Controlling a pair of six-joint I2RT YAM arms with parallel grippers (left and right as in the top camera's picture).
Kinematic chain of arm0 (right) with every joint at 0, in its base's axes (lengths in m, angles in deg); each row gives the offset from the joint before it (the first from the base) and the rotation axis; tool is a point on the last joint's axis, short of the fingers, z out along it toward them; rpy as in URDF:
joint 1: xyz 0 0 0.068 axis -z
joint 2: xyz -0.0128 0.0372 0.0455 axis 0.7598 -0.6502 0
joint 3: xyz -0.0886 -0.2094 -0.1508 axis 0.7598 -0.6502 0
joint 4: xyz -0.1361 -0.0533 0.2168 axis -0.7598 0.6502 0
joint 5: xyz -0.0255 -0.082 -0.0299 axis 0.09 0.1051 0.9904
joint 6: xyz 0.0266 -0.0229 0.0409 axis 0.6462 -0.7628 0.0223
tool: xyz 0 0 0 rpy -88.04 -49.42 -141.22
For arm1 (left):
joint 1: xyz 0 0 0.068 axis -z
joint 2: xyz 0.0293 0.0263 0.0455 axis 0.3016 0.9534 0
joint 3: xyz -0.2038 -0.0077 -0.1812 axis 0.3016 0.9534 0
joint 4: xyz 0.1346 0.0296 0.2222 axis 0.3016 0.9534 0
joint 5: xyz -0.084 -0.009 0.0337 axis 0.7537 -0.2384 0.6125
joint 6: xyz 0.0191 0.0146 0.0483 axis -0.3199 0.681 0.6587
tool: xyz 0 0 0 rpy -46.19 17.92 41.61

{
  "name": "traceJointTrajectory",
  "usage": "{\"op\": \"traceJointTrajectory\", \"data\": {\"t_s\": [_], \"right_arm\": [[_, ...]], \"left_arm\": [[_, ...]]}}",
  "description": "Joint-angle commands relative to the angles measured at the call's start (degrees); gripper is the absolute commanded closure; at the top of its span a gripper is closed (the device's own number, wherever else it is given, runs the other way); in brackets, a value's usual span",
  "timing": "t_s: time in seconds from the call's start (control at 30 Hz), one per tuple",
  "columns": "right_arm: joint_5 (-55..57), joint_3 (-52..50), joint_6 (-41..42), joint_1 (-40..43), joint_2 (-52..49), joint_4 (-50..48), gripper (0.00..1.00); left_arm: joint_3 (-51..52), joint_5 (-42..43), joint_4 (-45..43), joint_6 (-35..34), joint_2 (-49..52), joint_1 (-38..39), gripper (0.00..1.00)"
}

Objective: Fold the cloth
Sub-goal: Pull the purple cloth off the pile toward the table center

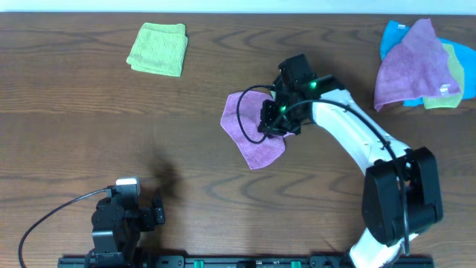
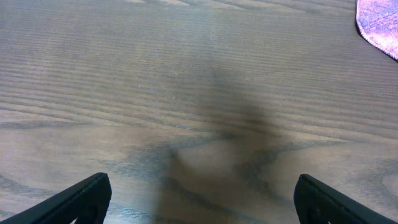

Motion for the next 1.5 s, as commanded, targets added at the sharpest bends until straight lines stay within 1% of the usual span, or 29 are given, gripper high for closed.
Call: {"op": "traceJointTrajectory", "data": {"t_s": [0.0,0.17,0.27,0.3,0.33,0.37,0.4,0.43,0.47,0.5,0.53,0.63,0.7,0.77,0.83,0.9,0.93,0.97,1.0,1.03,1.07,1.1,1.13,1.17,1.27,1.4,1.47], "right_arm": [[4.48,-1.6,1.44,1.68,0.5,-4.87,0.99],[19.32,-1.6,6.91,5.51,0.5,-16.96,0.98],[20.98,-1.6,6.91,7.34,0.52,-22.93,0.99],[21.9,-1.6,6.91,7.74,0.52,-24.13,0.96],[23.87,-1.6,6.91,8.2,0.5,-25.31,0.69],[26.82,-1.6,7.3,8.57,0.52,-25.75,0.6],[30.88,-1.62,8.61,8.83,0.5,-25.62,0.62],[34.47,-1.75,9.57,9.03,0.5,-25.33,0.53],[37.92,-2.19,10.95,9.16,0.48,-25.07,0.13],[37.75,-2.49,10.88,9.16,0.48,-24.9,0.01],[36.48,-2.64,10.78,9.16,0.48,-24.0,0.01],[23.3,-2.67,5.99,9.03,0.48,-16.96,0.01],[17.9,-2.69,5.81,8.74,0.48,-11.61,0.01],[16.37,-3.21,5.81,8.5,0.48,-8.04,0.01],[15.5,-4.96,5.75,8.37,0.48,-9.14,0.01],[12.11,-7.72,4.11,8.28,0.31,-13.55,0.08],[8.63,-9.51,3.13,8.24,0.13,-16.74,0.11],[6.56,-10.67,2.71,8.07,-0.15,-18.71,0.17],[5.53,-11.52,2.03,7.82,-0.42,-20.24,0.25],[5.68,-12.04,1.36,7.58,-0.79,-21.16,0.3],[6.08,-12.37,-0.09,7.32,-1.4,-22.16,0.39],[6.91,-12.41,-1.44,7.13,-2.43,-22.75,0.6],[7.52,-12.41,-2.01,7.13,-2.93,-22.93,0.77],[8.04,-12.41,-2.38,7.13,-3.23,-22.93,0.99],[8.07,-12.31,-2.4,7.13,-3.19,-23.91,0.99],[3.17,-10.03,-2.38,7.19,-1.68,-24.33,0.99],[3.34,-8.44,-1.92,7.37,-0.26,-24.46,0.99]], "left_arm": [[2.16,0.17,2.36,1.03,-0.33,0.02,0.05],[2.16,0.17,2.36,1.03,-0.33,0.02,0.05],[2.16,0.17,2.36,1.03,-0.33,0.02,0.05],[2.16,0.17,2.36,1.03,-0.33,0.02,0.05],[2.16,0.17,2.36,1.03,-0.33,0.02,0.05],[2.16,0.17,2.36,1.03,-0.33,0.02,0.05],[2.16,0.17,2.36,1.03,-0.33,0.02,0.05],[2.16,0.17,2.36,1.03,-0.33,0.02,0.05],[2.16,0.17,2.36,1.03,-0.33,0.02,0.05],[2.16,0.17,2.36,1.03,-0.33,0.02,0.05],[2.16,0.17,2.36,1.03,-0.33,0.02,0.05],[2.16,0.17,2.36,1.03,-0.33,0.02,0.05],[2.16,0.17,2.36,1.03,-0.33,0.02,0.05],[2.16,0.17,2.36,1.03,-0.33,0.02,0.05],[2.16,0.17,2.36,1.03,-0.33,0.02,0.05],[2.16,0.17,2.36,1.03,-0.33,0.02,0.05],[2.16,0.17,2.36,1.03,-0.33,0.02,0.05],[2.16,0.17,2.36,1.03,-0.33,0.02,0.05],[2.16,0.17,2.36,1.03,-0.33,0.02,0.05],[2.16,0.17,2.36,1.03,-0.33,0.02,0.05],[2.16,0.17,2.36,1.03,-0.33,0.02,0.05],[2.16,0.17,2.36,1.03,-0.33,0.02,0.05],[2.16,0.17,2.36,1.03,-0.33,0.02,0.05],[2.16,0.17,2.36,1.03,-0.33,0.02,0.05],[2.16,0.17,2.36,1.03,-0.33,0.02,0.05],[2.16,0.17,2.36,1.03,-0.33,0.02,0.05],[2.16,0.17,2.36,1.03,-0.33,0.02,0.05]]}}
